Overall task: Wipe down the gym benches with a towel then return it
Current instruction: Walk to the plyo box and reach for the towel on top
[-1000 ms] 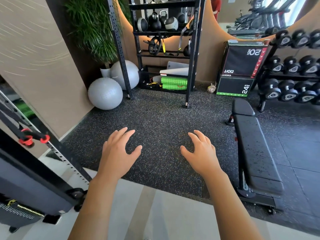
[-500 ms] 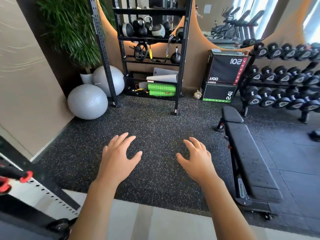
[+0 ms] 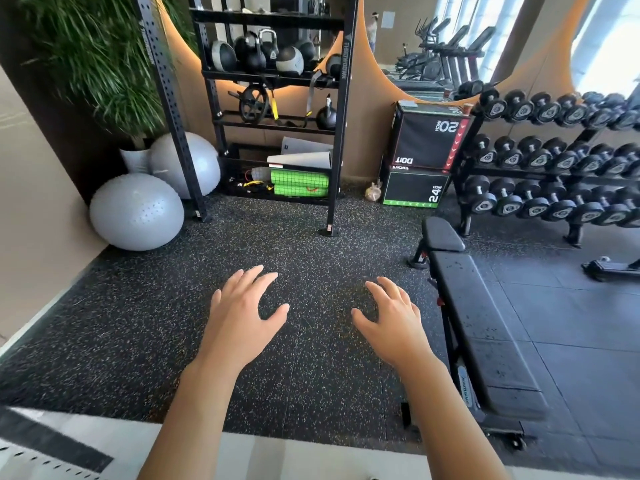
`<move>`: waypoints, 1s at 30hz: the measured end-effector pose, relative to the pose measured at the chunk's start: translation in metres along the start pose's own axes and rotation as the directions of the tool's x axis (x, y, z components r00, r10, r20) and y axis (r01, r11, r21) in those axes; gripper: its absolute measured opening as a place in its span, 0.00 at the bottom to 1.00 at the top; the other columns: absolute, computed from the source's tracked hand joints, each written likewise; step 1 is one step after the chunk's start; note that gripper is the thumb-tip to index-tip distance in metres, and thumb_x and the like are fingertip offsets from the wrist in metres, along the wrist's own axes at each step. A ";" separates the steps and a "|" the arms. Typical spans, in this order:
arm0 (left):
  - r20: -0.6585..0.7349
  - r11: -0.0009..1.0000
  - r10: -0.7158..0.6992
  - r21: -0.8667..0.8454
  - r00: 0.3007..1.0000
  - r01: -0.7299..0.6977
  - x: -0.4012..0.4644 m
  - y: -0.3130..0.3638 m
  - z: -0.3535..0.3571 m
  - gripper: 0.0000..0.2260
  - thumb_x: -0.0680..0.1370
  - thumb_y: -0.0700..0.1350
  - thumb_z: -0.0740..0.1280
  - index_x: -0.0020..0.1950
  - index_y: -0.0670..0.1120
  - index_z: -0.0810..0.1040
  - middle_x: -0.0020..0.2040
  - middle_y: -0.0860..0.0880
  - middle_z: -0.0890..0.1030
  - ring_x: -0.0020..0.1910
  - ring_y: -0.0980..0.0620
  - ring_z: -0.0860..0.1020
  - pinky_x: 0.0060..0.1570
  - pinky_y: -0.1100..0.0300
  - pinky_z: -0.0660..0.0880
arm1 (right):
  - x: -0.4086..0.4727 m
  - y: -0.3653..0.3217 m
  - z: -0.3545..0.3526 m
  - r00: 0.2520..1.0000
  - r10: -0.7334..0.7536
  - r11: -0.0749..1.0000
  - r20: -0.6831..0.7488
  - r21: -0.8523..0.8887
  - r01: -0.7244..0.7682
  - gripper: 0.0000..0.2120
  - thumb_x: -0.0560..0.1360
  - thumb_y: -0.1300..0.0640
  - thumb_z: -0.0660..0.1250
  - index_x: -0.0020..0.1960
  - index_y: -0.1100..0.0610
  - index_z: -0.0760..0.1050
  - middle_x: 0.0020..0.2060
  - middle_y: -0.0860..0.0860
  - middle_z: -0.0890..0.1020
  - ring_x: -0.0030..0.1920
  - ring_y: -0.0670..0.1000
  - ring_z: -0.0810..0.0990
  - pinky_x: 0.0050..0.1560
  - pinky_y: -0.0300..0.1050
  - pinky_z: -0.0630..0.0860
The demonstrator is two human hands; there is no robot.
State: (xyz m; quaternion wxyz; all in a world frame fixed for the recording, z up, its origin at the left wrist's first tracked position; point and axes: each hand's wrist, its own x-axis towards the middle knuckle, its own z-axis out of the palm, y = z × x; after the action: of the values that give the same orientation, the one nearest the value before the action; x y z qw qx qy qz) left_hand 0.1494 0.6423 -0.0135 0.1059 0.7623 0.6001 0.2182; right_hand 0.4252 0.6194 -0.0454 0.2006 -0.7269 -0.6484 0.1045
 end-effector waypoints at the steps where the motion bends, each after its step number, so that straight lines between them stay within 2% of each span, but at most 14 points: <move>1: 0.004 1.000 0.004 0.004 1.000 -0.004 0.011 0.006 0.005 0.28 0.80 0.63 0.63 0.79 0.58 0.66 0.81 0.56 0.62 0.82 0.50 0.56 0.78 0.38 0.58 | 0.011 0.008 -0.002 1.000 0.003 1.000 -0.006 0.002 -0.003 0.33 0.79 0.35 0.60 0.80 0.48 0.63 0.80 0.47 0.61 0.79 0.52 0.57 0.77 0.61 0.59; 13: 0.019 0.998 0.049 0.030 0.999 -0.049 0.167 0.111 0.076 0.28 0.80 0.63 0.63 0.79 0.58 0.66 0.81 0.56 0.62 0.81 0.51 0.57 0.79 0.41 0.59 | 0.151 0.123 -0.045 1.000 0.020 0.999 -0.023 0.038 -0.020 0.33 0.79 0.37 0.61 0.80 0.50 0.63 0.80 0.49 0.62 0.79 0.53 0.58 0.77 0.62 0.60; 21: 0.037 0.996 0.083 0.032 0.996 -0.084 0.248 0.180 0.115 0.27 0.80 0.62 0.63 0.79 0.58 0.66 0.81 0.56 0.63 0.81 0.51 0.57 0.78 0.38 0.59 | 0.223 0.192 -0.072 0.998 0.047 0.993 -0.050 0.108 -0.042 0.33 0.79 0.37 0.62 0.79 0.50 0.64 0.79 0.49 0.63 0.79 0.53 0.59 0.75 0.62 0.61; 30: 0.055 0.991 0.118 0.058 0.992 -0.121 0.314 0.189 0.137 0.27 0.80 0.63 0.63 0.78 0.58 0.66 0.81 0.57 0.63 0.81 0.52 0.58 0.78 0.41 0.60 | 0.272 0.228 -0.070 0.991 0.114 0.986 -0.077 0.133 -0.103 0.32 0.79 0.38 0.62 0.79 0.50 0.65 0.78 0.47 0.63 0.78 0.52 0.59 0.75 0.61 0.61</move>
State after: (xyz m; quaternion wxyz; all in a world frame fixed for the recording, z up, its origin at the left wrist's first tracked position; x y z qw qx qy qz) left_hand 0.4343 0.9095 0.0103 0.0848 0.8051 0.5569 0.1860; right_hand 0.6973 0.8578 -0.0505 0.2679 -0.7506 -0.5907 0.1262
